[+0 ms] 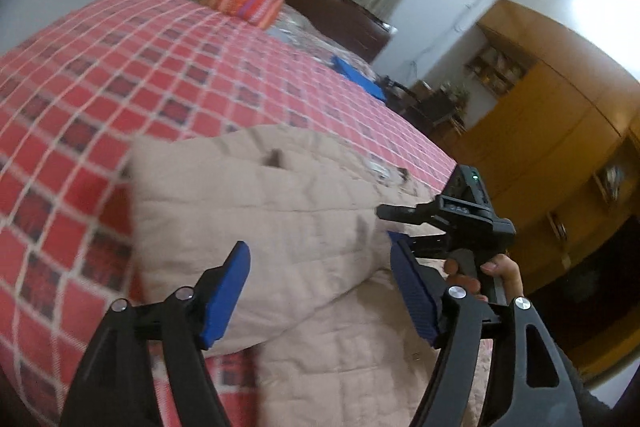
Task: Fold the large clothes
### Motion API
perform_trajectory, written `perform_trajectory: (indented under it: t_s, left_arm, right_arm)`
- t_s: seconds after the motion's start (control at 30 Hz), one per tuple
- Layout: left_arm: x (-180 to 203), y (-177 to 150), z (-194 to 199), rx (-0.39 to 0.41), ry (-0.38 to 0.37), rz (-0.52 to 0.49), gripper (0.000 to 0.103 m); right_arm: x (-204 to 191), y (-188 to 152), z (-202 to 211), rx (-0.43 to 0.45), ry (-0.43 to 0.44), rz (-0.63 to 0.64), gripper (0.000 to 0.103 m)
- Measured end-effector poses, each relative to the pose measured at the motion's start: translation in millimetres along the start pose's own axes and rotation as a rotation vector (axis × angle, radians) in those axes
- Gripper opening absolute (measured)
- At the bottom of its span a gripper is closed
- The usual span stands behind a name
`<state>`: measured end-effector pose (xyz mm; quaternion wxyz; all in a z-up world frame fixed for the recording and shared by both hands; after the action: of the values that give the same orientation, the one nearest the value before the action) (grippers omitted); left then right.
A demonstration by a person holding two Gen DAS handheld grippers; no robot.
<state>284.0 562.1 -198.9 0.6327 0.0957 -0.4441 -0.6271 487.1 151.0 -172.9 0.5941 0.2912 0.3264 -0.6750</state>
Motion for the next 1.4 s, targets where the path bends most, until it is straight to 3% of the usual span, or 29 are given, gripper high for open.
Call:
perform_trajectory:
  t_s: [0.03,0.1,0.23,0.43,0.63,0.83,1.13,1.27,1.4]
  left_arm:
    - [-5,0,1,0.001,0.002,0.014,0.073]
    - [-17,1,4,0.010,0.008,0.047,0.073]
    - [-23,1,9,0.039,0.017,0.060,0.073]
    - [-16,7,6,0.058,-0.007,0.051,0.073]
    - [-1,14,-19,0.025,-0.042,0.012,0.073]
    - [13,18,-50,-0.018,-0.069,-0.013,0.073]
    - [22,35,-88,-0.063,-0.123,-0.024,0.073]
    - [23,42,-109,-0.096,-0.105,-0.045,0.073]
    - [14,39,-144,-0.188,-0.070,-0.043,0.073]
  right_arm:
    - [-5,0,-2,-0.011,-0.009,0.012,0.022]
    - [-19,-2,1,0.011,-0.040,0.071,0.007]
    - [-48,5,38,0.101,-0.032,0.116,0.004]
    - [-73,16,160,0.384,-0.045,0.149,0.004]
    - [-30,-3,263,0.642,-0.089,0.088,0.004]
    - [39,-21,273,0.662,-0.116,-0.003,0.004]
    - [114,-26,222,0.609,-0.136,-0.119,0.004]
    - [135,-28,212,0.596,-0.149,-0.148,0.004]
    - [155,-25,198,0.573,-0.188,-0.169,0.006]
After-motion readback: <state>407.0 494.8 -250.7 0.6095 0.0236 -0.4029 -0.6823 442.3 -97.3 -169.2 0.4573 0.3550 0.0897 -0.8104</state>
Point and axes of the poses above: each gripper's, at about its wrist camera, not at the fingertips, and z roughly against the way its jaws point, x to its right, y to its top, the point moved 3 cm from there along -z, roughly the way its jaws point, and after that the axes turned 13 degrees about -z, right-handed, at the moved point
